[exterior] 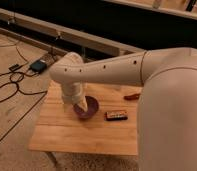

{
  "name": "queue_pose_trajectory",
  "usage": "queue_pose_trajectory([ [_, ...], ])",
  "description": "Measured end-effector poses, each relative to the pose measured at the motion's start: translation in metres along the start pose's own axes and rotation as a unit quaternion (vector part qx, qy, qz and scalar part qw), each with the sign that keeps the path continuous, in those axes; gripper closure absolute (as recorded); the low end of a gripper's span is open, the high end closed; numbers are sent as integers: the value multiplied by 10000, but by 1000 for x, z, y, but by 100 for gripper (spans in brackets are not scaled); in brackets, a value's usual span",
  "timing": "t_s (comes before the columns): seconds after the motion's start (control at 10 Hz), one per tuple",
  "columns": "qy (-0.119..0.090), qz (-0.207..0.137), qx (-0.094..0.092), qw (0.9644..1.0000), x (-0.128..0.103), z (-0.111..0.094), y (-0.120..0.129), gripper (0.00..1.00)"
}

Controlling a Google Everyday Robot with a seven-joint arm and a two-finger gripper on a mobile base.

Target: Drag the ceramic bowl in a circle

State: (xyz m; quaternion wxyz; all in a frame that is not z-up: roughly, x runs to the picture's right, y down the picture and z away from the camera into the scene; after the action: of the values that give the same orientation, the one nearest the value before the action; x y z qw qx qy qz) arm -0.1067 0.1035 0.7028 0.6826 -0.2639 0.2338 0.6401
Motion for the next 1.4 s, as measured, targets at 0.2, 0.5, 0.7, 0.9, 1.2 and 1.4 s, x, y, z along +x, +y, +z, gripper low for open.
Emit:
queue_pose_trajectory([
  [0.2, 0, 0, 0, 10000, 0, 0, 0, 35],
  [0.5, 0, 0, 0, 10000, 0, 0, 0, 35],
  [0.7, 0, -1, 0, 10000, 0, 0, 0, 35],
  [0.9, 43, -75, 59, 9999, -4, 9, -6, 35],
  [1.2, -38, -494, 120, 9987, -32, 42, -12, 35],
  [1.4, -125, -975, 143, 9951, -54, 67, -2, 35],
])
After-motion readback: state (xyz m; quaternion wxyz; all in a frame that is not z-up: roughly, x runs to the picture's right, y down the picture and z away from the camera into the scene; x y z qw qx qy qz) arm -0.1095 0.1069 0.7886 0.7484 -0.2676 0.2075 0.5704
